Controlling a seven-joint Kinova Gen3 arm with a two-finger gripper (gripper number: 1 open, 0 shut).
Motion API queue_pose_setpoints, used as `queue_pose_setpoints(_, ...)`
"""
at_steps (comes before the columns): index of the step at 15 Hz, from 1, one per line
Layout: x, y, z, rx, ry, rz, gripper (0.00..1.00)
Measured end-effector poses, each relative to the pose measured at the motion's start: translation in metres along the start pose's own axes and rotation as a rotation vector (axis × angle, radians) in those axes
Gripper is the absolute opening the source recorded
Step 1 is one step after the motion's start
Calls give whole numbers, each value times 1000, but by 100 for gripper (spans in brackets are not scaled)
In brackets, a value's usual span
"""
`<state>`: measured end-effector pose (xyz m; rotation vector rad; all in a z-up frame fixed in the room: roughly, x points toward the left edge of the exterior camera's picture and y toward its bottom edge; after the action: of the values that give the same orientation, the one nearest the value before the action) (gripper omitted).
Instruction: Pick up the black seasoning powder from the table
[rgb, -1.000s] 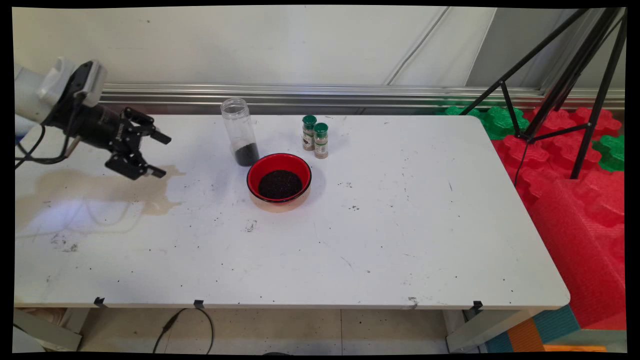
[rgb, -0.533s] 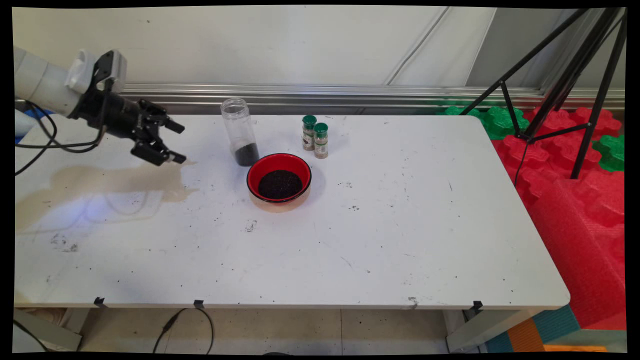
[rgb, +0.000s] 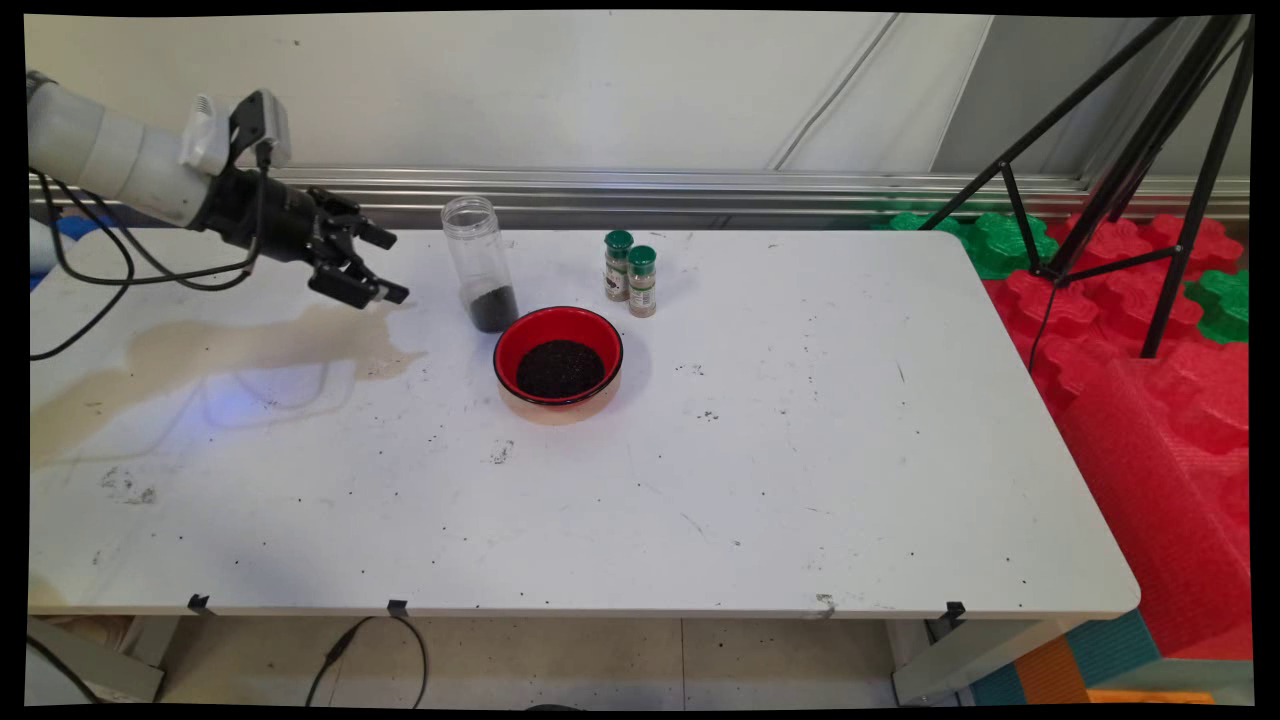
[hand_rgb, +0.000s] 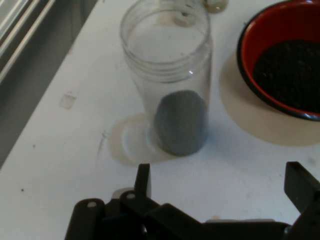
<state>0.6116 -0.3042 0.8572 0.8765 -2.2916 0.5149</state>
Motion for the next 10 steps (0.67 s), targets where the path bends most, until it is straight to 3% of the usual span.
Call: queue_pose_setpoints(10, -2, -16, 35, 1, 90, -17, 100)
